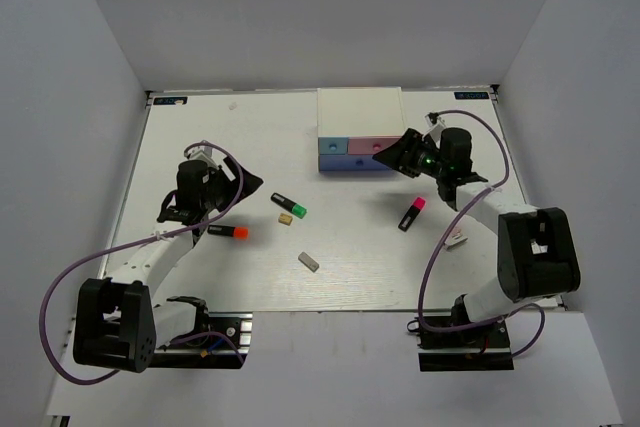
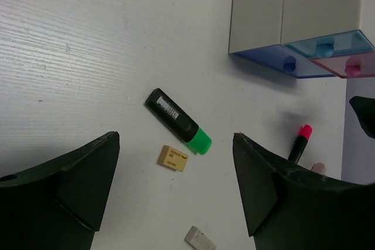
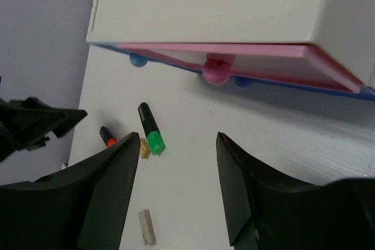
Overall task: Sort the stationery into containers
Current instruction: Open the drawer in the storage box.
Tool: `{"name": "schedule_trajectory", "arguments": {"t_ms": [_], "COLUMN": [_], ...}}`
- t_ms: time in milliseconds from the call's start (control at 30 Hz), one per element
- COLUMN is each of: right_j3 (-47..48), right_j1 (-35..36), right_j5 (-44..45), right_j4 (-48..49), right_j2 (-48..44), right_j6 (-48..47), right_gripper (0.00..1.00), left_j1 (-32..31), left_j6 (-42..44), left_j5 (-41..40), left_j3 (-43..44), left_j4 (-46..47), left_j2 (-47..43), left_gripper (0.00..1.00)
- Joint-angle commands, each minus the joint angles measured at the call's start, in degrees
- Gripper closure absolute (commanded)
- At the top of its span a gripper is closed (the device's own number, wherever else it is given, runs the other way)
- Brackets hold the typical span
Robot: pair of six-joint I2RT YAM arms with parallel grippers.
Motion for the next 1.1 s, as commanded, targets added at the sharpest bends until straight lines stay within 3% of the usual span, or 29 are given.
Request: {"name": "schedule_trajectory", "arguments": {"t_ms": [0,167,300,833,1067], "right_j3": [1.24,3.43,5.28,8.71,9.15], "right_j1": [0.48,1.36,2.06,3.29,4.17], "right_j5": [7.46,10.02,11.51,16.96,18.02], "right_j4": [3.89,3.80,3.80,4.42,4.42], "right_j2": [1.67,5.10,7.21,10.11,10.99], "right_j6": [7.78,12.00,12.27,14.29,14.56], "right_gripper": [0.41,0.58,0.62,0.56,0.58], "left_j1": [-0.25,-0.25,-0.25,-0.25,-0.25], "left_j6": [-0.46,-0.99,-0.99,-0.99,-0.99], "left_j5": [0.06,0.06,0.06,-0.47,-0.47], "left_j3": [-0.67,-0.67,-0.67,-0.67,-1.20], "left_j4": [1.31,1.84,1.84,3.51,3.51], "left_j2": [-1.66,-1.13,-0.61,0.01,-0.60], "left_gripper": [0.12,0.12,0.12,0.12,0.13]}}
